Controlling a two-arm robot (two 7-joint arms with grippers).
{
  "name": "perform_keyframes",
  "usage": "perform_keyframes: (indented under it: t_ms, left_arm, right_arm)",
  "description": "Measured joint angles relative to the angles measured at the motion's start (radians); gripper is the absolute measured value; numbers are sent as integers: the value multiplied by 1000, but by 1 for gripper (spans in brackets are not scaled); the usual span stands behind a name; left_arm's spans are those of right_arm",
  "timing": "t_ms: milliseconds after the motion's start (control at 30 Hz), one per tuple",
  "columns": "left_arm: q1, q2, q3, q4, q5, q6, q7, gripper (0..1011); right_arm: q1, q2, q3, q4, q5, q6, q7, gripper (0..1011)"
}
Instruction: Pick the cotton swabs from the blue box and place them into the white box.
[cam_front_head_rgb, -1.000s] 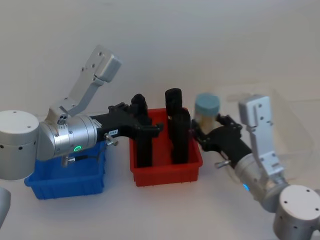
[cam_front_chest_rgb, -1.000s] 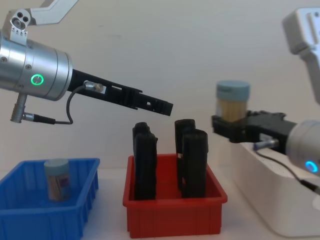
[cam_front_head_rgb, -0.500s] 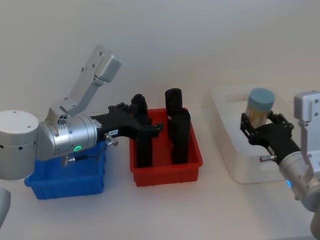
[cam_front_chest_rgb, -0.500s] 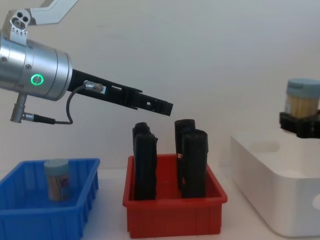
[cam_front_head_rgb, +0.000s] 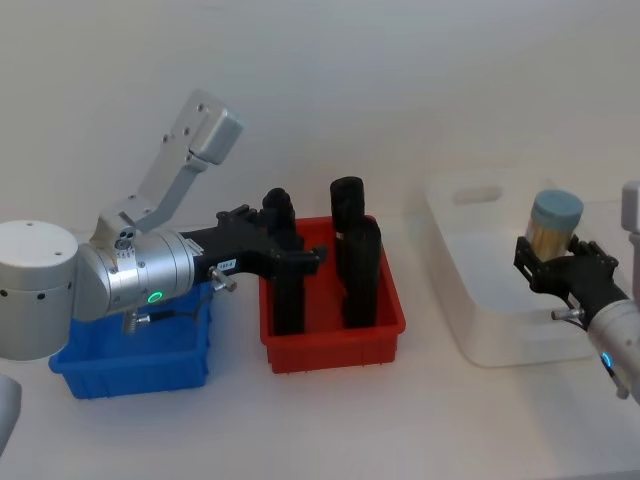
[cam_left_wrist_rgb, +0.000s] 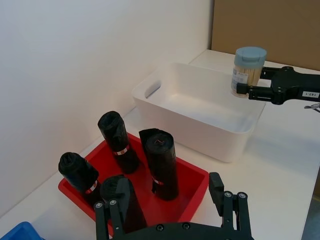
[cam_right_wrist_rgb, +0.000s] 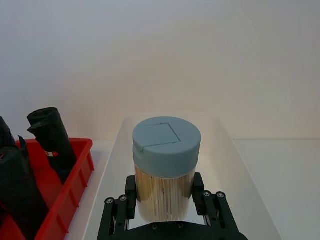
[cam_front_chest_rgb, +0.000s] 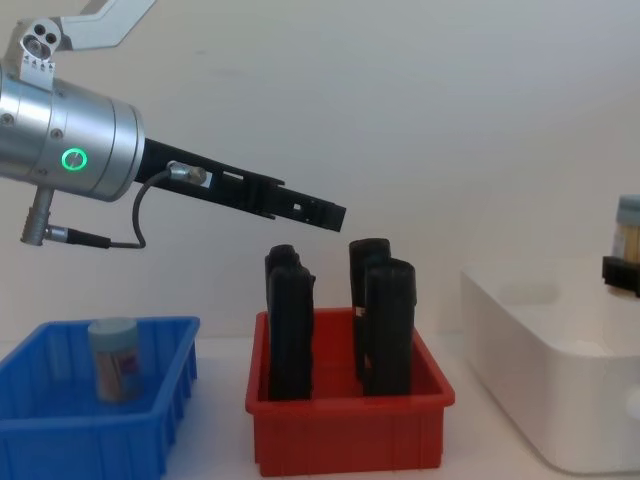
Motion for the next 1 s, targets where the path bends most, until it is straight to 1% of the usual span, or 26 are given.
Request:
perform_keyframes:
  t_ms: [133, 267, 300, 600, 633, 667, 700, 767, 833, 933, 1000]
  left_arm:
    - [0, 0, 0, 0, 0, 0, 0, 1004]
    - [0, 0, 0, 0, 0, 0, 0, 1004]
    - [0, 0, 0, 0, 0, 0, 0, 1004]
    - [0, 0, 0, 0, 0, 0, 0, 1004]
    - [0, 0, 0, 0, 0, 0, 0, 1004]
    - [0, 0, 0, 0, 0, 0, 0, 1004]
    - [0, 0, 0, 0, 0, 0, 0, 1004]
    - [0, 0, 0, 0, 0, 0, 0, 1004]
    - [0, 0, 0, 0, 0, 0, 0, 1004]
    - [0, 0, 0, 0, 0, 0, 0, 1004]
    - [0, 0, 0, 0, 0, 0, 0, 1004]
  right_arm:
    - [23, -2, 5, 36, 18, 22, 24, 648]
    - [44, -5, 8, 67, 27, 36, 43, 648]
    - [44, -5, 8, 67, 27, 36, 43, 648]
    - [101, -19, 8, 150, 28, 65, 87, 660]
    - [101, -19, 8, 150, 28, 65, 87, 709]
    - [107, -21, 7, 160, 26, 68, 92, 721]
    - [115, -23, 6, 172, 25, 70, 97, 764]
    - [121, -24, 5, 180, 23, 72, 101, 798]
    - [129, -27, 4, 193, 20, 73, 108, 870]
    - [135, -29, 3, 202, 17, 72, 113, 922]
    - [140, -30, 2, 210, 13, 68, 117, 1001]
